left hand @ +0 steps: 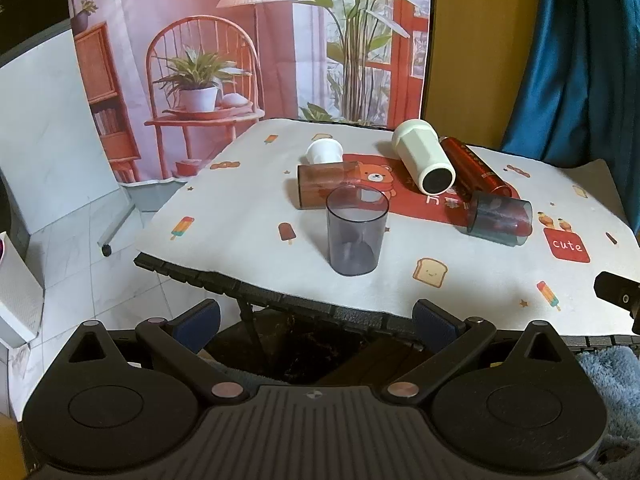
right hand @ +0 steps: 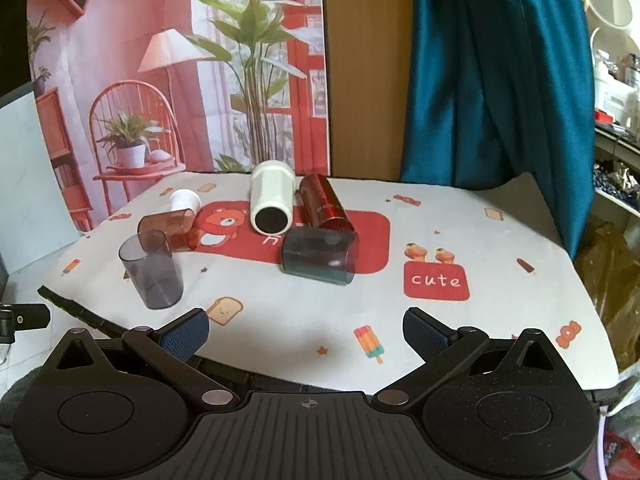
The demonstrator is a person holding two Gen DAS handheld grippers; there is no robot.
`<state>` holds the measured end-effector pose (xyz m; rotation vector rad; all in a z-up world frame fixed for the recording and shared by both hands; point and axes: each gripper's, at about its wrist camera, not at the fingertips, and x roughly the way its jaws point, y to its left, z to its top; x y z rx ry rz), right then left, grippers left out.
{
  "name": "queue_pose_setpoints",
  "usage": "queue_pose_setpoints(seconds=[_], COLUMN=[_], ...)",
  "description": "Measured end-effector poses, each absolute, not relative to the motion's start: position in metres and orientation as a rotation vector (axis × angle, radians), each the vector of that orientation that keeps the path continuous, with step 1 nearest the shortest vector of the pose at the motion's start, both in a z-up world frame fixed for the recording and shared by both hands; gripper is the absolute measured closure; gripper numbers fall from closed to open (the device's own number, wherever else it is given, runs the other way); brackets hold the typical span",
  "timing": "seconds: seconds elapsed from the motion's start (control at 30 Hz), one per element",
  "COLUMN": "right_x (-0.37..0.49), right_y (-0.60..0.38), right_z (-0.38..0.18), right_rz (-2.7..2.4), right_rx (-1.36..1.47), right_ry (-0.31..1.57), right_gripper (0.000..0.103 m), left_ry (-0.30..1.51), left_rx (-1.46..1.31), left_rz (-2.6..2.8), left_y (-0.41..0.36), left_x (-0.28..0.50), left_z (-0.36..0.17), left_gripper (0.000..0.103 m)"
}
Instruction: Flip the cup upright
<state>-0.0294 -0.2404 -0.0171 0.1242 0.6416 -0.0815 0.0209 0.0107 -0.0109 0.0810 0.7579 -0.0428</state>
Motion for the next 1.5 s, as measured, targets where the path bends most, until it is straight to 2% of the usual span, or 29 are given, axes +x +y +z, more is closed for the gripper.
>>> queue_pose_setpoints(seconds=[0.67,1.5], right_x=[-0.026,-0.018], right_y=[-0.245,-0.248], right_z=[-0.027,-0.039], right_rz=[-0.120,-0.112], right_rx=[0.157,0.185], right_ry=[0.648,0.705], right_gripper=[0.000,0.000], left_ry=[0.757,0.841], left_rx=[0.076,0.075], left_rz=[-0.038,-0.019], left_y=[0.012,0.018], left_x=[0.019,0.027], left_z=[-0.013,-0.027], left_gripper=[0.000,0.000])
